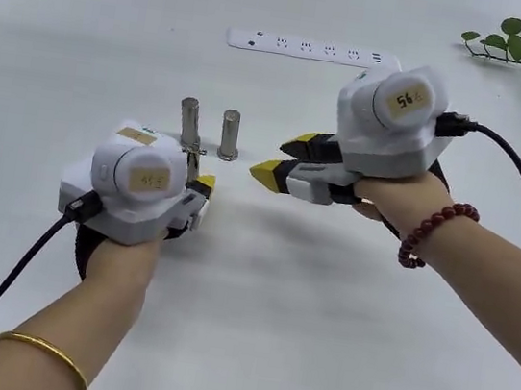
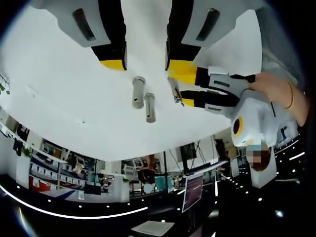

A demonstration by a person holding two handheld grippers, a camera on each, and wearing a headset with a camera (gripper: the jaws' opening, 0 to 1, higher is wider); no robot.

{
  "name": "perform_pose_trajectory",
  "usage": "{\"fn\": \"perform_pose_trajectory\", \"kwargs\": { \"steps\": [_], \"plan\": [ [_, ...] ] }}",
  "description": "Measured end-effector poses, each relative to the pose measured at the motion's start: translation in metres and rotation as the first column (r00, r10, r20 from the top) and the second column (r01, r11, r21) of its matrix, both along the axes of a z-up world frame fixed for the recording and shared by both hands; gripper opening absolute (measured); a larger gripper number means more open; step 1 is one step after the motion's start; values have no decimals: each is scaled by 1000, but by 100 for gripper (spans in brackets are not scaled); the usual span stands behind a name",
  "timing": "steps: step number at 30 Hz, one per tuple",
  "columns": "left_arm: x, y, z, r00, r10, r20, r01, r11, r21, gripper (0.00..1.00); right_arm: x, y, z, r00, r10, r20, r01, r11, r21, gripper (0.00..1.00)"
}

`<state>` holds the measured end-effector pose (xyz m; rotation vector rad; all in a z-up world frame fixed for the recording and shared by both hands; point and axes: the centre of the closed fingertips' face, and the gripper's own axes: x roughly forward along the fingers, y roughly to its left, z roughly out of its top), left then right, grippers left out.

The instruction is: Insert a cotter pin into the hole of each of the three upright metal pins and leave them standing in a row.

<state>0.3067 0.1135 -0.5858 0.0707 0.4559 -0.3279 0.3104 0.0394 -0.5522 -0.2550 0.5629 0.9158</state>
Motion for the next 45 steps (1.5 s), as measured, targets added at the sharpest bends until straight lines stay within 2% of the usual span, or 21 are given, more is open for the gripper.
{"fn": "perform_pose_trajectory", "kwargs": {
  "steps": [2,6,13,15,20,28,31,32,34,41,45],
  "plan": [
    [-1,1,5,1000,3,23,-3,1000,-26,26,3,3,2,1000,-5,9,5,1000,18,26],
    [-4,6,5,1000,-1,26,2,1000,-19,31,14,11,3,1000,-22,20,21,998,57,26],
    [-9,10,13,999,-16,36,18,999,-34,41,28,29,3,999,-23,49,19,996,84,24],
    [-12,4,17,1000,-18,19,20,994,-106,44,31,33,2,998,-23,54,18,996,82,24],
    [-14,6,24,998,-32,44,36,995,-88,50,39,38,-4,998,-33,49,29,996,89,23],
    [-20,4,25,996,-78,45,81,994,-70,60,43,43,-12,999,-41,22,39,994,102,19],
    [-22,1,26,994,-98,41,101,992,-81,65,43,45,-11,999,-34,31,30,994,107,15],
    [-23,0,29,994,-98,49,103,988,-112,67,45,46,-12,999,-34,31,30,994,108,15],
    [-24,0,31,993,-103,52,109,986,-128,71,48,48,-13,999,-31,38,27,995,96,14],
    [-28,0,41,988,-135,69,143,982,-127,82,51,50,-13,998,-31,60,26,996,86,10],
    [-32,-1,46,984,-159,81,167,980,-106,87,52,49,-13,998,-35,59,29,995,94,9]
  ]
}}
